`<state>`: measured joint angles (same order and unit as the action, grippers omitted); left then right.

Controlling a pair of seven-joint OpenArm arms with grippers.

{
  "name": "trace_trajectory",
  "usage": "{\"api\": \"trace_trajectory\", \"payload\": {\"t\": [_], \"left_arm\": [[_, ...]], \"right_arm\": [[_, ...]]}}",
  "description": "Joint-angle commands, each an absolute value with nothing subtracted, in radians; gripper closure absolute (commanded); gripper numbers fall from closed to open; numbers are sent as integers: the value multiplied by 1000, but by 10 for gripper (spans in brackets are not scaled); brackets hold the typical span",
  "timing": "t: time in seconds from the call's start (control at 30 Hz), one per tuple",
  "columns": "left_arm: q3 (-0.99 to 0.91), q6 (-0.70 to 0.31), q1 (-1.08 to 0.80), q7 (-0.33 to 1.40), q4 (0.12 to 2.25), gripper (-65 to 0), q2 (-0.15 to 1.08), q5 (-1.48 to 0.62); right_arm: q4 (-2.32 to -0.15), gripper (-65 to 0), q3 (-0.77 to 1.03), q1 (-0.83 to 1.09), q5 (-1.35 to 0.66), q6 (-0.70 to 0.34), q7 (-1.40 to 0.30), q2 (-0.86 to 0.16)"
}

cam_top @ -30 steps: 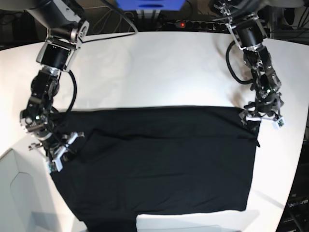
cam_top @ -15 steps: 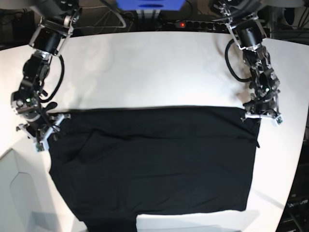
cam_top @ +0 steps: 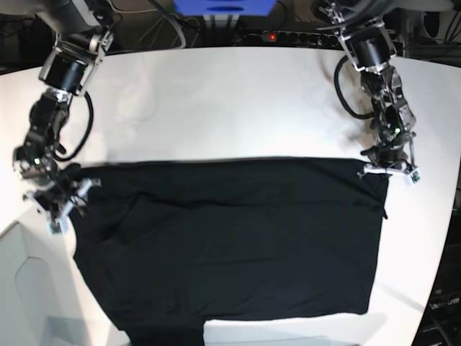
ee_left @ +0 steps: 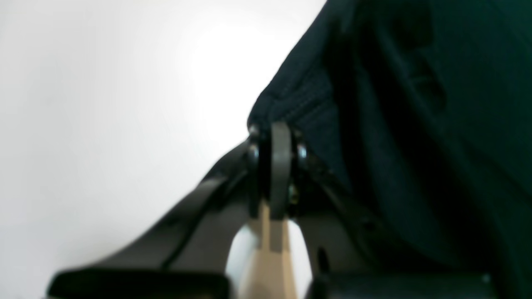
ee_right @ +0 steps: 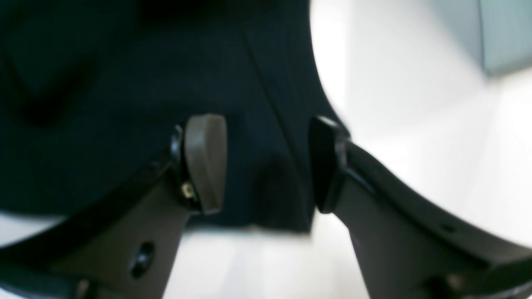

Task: Fold the T-shirt properly
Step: 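Hold the shoulder edge with both grippers and adjust the right gripper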

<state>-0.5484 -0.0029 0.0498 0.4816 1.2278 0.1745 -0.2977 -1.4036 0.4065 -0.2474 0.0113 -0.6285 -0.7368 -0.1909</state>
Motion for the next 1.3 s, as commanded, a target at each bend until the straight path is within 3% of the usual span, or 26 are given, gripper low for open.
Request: {"api": "trace_trajectory", "payload": {"t": [0.0, 0.27, 0.6, 0.83, 1.27], "left_arm": [[-553, 2, 44, 496, 1250, 0, 185, -294], [-553, 2, -18, 496, 1310, 0, 186, -294], [-553, 2, -18, 504, 1310, 0, 186, -294], [-553, 2, -18, 503, 1310, 0, 186, -294], [-553, 2, -16, 498, 1311, 0, 193, -294]], "right_arm": [[-1408, -329, 392, -283, -5, -641, -720, -200], [-1181, -330, 259, -433, -1, -636, -610, -199], [-917, -330, 252, -582, -1, -627, -530, -205], [-888, -330, 251, -578, -1, -547, -484, -200], [-799, -318, 251, -572, -4, -519, -435, -177]]}}
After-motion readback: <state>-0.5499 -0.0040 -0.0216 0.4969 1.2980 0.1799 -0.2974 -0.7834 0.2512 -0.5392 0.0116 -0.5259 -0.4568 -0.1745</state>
